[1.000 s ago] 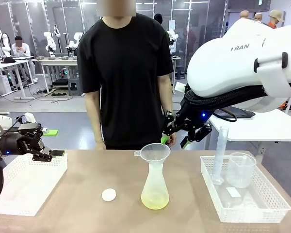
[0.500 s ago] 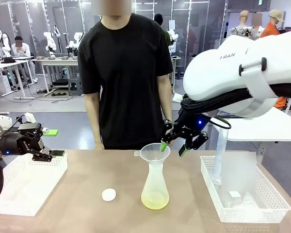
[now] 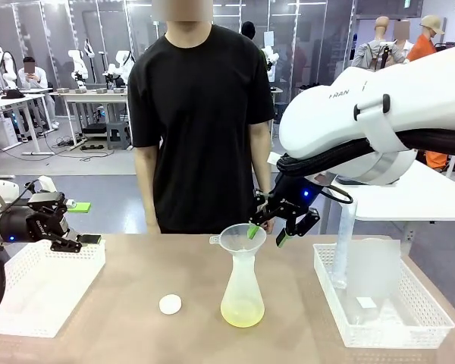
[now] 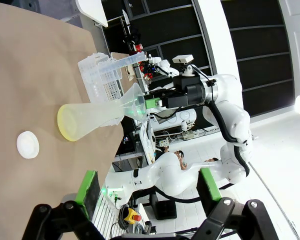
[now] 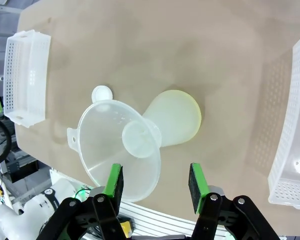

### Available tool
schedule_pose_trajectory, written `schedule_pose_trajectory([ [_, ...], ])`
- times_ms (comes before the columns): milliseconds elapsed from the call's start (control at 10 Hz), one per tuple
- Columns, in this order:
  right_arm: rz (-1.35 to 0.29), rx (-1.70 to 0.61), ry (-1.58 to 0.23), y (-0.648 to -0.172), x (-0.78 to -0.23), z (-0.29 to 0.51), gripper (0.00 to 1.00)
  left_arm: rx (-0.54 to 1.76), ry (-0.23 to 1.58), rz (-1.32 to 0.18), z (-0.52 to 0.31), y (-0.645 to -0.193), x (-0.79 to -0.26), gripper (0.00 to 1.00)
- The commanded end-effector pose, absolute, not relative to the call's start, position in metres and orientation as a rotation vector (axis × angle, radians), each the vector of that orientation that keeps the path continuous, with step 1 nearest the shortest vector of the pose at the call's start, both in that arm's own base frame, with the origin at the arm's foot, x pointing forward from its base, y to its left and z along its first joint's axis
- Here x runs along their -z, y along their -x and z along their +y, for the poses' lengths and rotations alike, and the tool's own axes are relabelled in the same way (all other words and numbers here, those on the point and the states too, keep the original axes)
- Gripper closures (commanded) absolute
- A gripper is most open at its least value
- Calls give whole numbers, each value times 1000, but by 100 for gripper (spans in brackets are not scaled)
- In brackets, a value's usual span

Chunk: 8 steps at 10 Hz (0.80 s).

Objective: Prepare the solutions needed for the experiment.
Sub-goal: Once the solution is in the Big flask , pick up the Plastic Funnel and place it back into the right Organizing basket.

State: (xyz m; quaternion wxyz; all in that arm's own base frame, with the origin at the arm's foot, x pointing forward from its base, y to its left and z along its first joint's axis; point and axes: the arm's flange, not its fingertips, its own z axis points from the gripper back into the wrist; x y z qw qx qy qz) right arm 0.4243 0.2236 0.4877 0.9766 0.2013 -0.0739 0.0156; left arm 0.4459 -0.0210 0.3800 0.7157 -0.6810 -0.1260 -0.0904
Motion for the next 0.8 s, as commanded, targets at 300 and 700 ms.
schedule_pose_trajectory([
  [300,-143,-17,-391,-441,-480,230,47,205,1501,-275,-21,-445,-382,0],
  [700,-118,9,-377,-444,-478,232,80,205,1501,-275,-21,-445,-382,0],
])
